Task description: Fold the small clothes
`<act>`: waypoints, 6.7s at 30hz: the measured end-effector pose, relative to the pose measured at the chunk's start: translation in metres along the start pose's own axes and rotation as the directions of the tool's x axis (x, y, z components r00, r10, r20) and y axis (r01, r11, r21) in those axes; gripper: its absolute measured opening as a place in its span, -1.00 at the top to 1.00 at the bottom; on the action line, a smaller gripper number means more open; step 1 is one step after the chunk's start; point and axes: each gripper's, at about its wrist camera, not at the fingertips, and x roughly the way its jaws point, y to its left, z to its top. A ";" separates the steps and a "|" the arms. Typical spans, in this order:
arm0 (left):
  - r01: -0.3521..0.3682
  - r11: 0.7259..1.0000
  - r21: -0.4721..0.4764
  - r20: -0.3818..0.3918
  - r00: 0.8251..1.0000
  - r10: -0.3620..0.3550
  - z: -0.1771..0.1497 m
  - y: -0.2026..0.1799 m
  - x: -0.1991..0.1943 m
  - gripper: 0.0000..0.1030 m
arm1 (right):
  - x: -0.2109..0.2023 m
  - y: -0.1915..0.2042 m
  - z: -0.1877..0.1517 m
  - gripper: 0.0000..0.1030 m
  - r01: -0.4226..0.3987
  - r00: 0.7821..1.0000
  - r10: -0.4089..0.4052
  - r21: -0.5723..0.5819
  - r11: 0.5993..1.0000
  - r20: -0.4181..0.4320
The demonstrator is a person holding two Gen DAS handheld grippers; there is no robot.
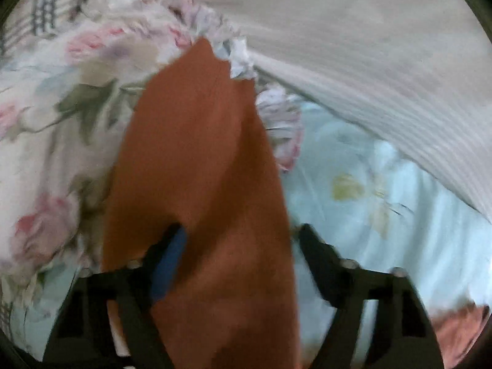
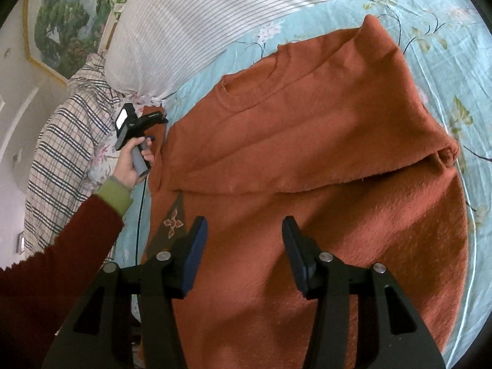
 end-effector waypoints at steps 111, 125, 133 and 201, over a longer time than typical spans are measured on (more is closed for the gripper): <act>0.252 0.915 0.316 -0.236 0.955 -0.182 -0.368 0.081 -0.257 -0.22 | -0.058 -0.019 -0.093 0.07 0.072 0.987 -0.082 0.071 0.995 0.142; 0.466 0.863 0.196 -0.313 0.863 -0.396 -0.407 0.154 -0.298 -0.28 | -0.136 -0.031 -0.146 -0.14 0.076 0.972 -0.095 0.093 0.993 0.217; 0.379 0.856 0.351 -0.305 0.911 -0.278 -0.447 0.123 -0.312 -0.28 | -0.126 -0.029 -0.154 -0.14 0.049 0.978 -0.069 0.106 0.993 0.195; 0.728 0.673 0.127 -0.306 0.675 -0.672 -0.406 0.163 -0.286 0.90 | -0.129 -0.070 -0.197 0.88 -0.220 0.975 0.219 0.028 0.975 0.028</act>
